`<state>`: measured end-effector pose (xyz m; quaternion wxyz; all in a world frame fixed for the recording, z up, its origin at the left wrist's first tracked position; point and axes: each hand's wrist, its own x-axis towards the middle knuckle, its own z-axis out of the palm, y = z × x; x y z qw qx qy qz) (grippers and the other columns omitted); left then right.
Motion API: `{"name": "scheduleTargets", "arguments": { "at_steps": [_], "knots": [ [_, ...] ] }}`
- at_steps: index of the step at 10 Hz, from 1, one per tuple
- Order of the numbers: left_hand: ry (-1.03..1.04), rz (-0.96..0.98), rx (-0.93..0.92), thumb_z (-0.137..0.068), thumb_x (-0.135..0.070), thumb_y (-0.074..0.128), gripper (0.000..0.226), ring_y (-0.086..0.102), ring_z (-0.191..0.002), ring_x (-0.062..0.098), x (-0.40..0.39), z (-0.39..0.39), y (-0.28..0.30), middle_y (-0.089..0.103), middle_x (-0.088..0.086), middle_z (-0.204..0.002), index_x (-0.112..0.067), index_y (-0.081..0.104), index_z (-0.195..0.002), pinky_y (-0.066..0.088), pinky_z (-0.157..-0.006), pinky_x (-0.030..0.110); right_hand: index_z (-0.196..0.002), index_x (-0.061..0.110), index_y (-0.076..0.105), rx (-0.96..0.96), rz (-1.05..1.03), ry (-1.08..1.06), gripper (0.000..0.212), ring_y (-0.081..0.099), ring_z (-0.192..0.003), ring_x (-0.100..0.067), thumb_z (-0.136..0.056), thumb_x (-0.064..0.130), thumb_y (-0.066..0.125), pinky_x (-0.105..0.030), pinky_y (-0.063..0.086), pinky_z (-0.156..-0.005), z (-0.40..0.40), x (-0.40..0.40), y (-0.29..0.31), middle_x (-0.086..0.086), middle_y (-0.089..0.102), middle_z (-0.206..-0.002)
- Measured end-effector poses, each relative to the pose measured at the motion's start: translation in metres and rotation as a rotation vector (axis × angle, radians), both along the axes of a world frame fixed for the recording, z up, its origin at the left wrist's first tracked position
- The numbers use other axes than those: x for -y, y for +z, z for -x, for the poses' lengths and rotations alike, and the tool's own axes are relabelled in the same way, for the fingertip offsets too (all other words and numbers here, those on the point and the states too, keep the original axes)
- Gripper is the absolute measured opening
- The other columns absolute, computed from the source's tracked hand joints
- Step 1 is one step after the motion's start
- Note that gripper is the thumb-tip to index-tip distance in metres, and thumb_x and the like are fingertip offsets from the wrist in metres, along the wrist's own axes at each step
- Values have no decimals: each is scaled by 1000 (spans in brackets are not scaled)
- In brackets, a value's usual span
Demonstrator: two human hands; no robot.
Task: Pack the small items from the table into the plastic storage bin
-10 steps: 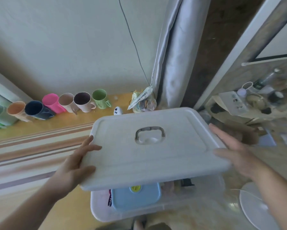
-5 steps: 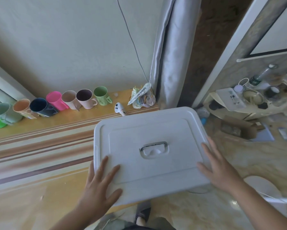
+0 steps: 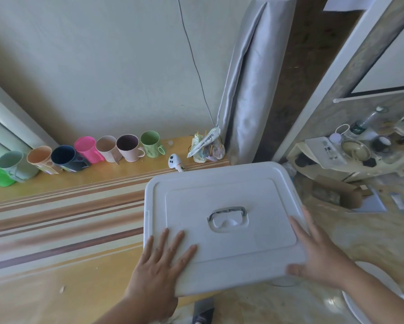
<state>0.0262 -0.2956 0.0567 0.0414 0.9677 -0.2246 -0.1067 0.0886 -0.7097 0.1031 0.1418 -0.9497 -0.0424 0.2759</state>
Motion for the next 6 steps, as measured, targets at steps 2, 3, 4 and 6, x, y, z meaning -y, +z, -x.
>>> {"name": "scheduleTargets", "arguments": {
  "at_steps": [2,3,4,6],
  "knots": [
    [10,-23,-47,-44,-31,59,122,24,-151,41,-11,-8,3,25,6,-167,-36,22,-160,19,-114,60,-160,31,-25,-100,66,73,172,-11,-160,-19,-33,102,67,-28,32,-120,-8,-10,14,13,-65,-142],
    [19,-76,-40,-48,-31,60,121,19,-153,37,-29,-20,10,20,3,-168,-40,16,-160,16,-116,59,-159,33,-28,-48,90,128,158,-1,-161,-21,-49,83,74,-23,38,-112,-4,-20,7,7,-66,-142],
    [12,-126,-77,-52,-32,63,121,13,-154,38,-40,-34,16,15,3,-170,-40,11,-161,12,-117,60,-159,34,-26,35,115,135,149,6,-161,-25,-55,83,70,-28,38,-115,-1,-29,-2,4,-63,-146],
    [-26,-43,-267,-71,-76,57,103,-13,-155,18,-54,-51,47,-11,-14,-168,-53,5,-157,-1,-125,45,-163,43,-12,-41,124,36,156,27,-156,-23,-41,87,74,-38,46,-110,-14,-37,16,8,-49,-159]
  ]
}}
